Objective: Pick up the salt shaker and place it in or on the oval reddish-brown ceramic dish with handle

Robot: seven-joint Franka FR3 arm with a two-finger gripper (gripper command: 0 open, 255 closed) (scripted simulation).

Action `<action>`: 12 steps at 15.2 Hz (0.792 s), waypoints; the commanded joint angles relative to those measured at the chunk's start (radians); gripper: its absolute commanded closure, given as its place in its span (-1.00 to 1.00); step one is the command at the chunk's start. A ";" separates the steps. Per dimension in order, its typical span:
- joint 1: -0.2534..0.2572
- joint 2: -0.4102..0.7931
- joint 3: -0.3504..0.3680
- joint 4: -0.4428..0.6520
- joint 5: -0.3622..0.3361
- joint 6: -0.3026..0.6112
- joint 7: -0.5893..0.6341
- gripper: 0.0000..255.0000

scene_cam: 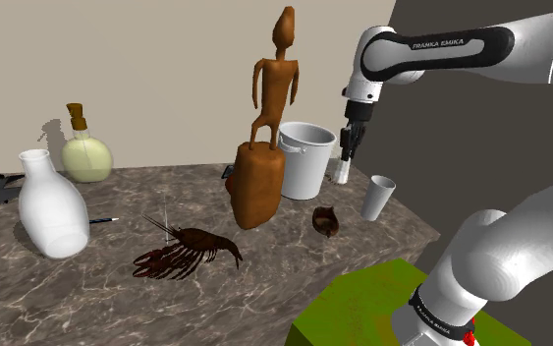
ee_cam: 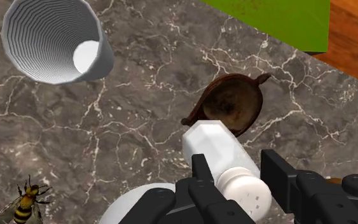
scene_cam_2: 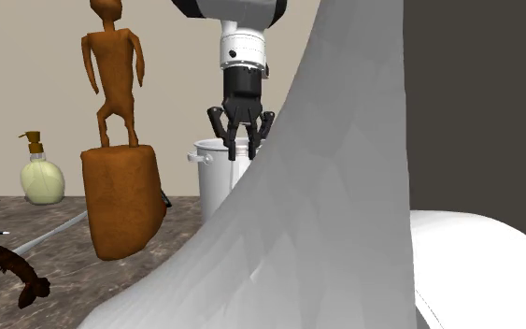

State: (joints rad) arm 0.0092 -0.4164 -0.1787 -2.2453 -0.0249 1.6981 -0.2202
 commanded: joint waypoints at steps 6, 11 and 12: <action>0.029 -0.140 0.078 -0.146 0.032 0.007 0.101 1.00; 0.028 -0.132 0.075 -0.207 0.031 0.076 0.097 1.00; 0.028 -0.130 0.075 -0.219 0.031 0.091 0.097 1.00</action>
State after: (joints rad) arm 0.0386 -0.5455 -0.1021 -2.4510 0.0071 1.7758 -0.1214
